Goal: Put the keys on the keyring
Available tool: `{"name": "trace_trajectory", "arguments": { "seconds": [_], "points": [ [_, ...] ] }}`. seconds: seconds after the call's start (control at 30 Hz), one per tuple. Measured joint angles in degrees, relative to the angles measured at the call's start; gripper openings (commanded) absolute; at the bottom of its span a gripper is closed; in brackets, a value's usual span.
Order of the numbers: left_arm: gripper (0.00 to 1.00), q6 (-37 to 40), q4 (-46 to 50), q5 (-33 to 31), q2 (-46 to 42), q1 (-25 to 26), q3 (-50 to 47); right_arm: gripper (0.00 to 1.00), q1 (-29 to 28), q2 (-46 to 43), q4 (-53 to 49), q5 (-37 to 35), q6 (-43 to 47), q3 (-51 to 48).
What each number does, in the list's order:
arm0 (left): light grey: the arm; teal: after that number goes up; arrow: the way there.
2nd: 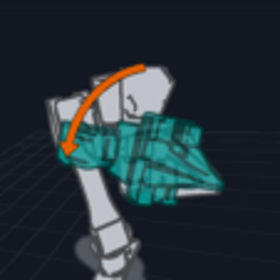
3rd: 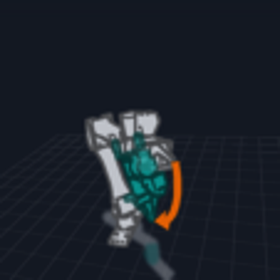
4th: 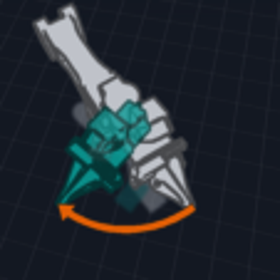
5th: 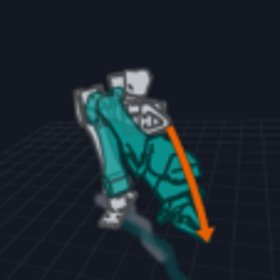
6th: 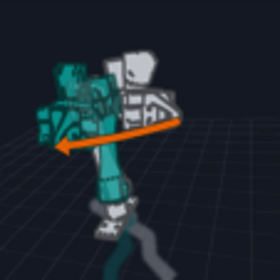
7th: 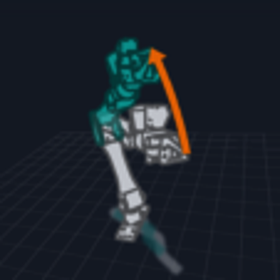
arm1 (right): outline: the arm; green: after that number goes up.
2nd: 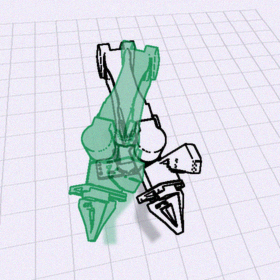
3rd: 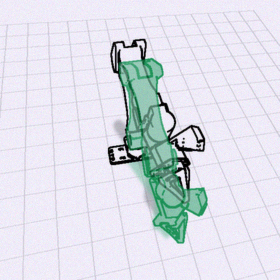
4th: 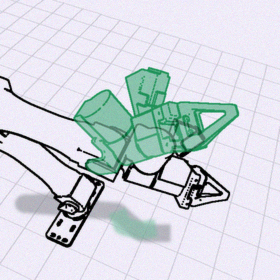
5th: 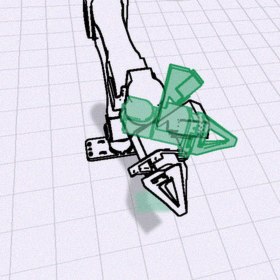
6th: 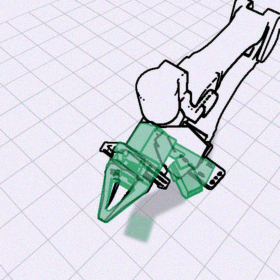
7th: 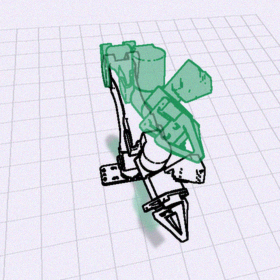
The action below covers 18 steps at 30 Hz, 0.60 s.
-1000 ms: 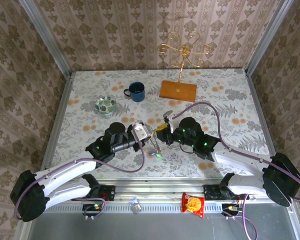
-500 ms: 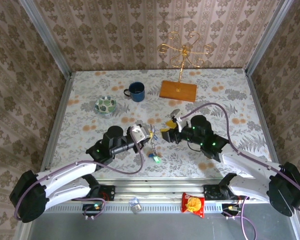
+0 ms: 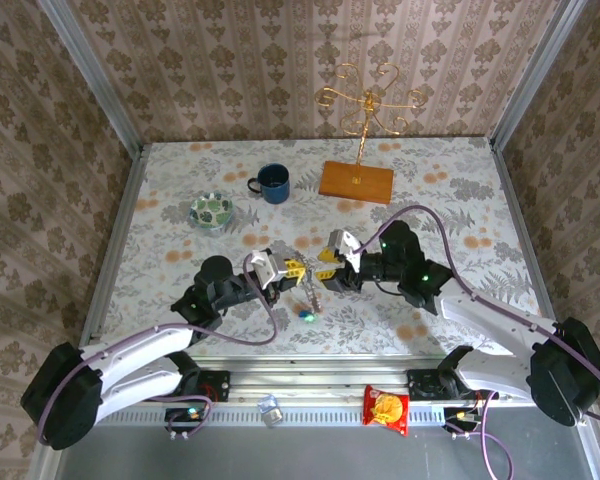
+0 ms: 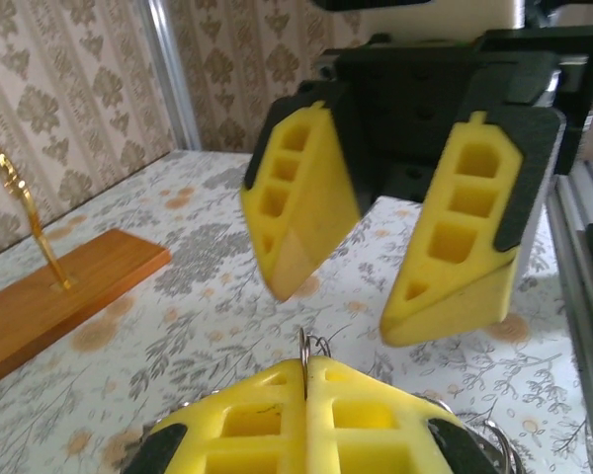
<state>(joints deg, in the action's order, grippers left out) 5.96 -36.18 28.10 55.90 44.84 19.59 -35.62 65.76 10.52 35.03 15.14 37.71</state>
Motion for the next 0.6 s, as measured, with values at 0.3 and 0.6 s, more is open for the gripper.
{"name": "trace_trajectory", "arguments": {
  "seconds": [0.3,0.6],
  "points": [
    [0.00,0.0,-3.4,4.1,1.3,-0.3,-0.1,0.28,0.0,1.7,-0.1,3.3,1.4,0.8],
    [0.00,0.0,-4.7,5.1,1.8,-0.8,-0.1,0.00,-0.1,2.6,-0.5,5.6,2.1,2.1]
  ]
}}
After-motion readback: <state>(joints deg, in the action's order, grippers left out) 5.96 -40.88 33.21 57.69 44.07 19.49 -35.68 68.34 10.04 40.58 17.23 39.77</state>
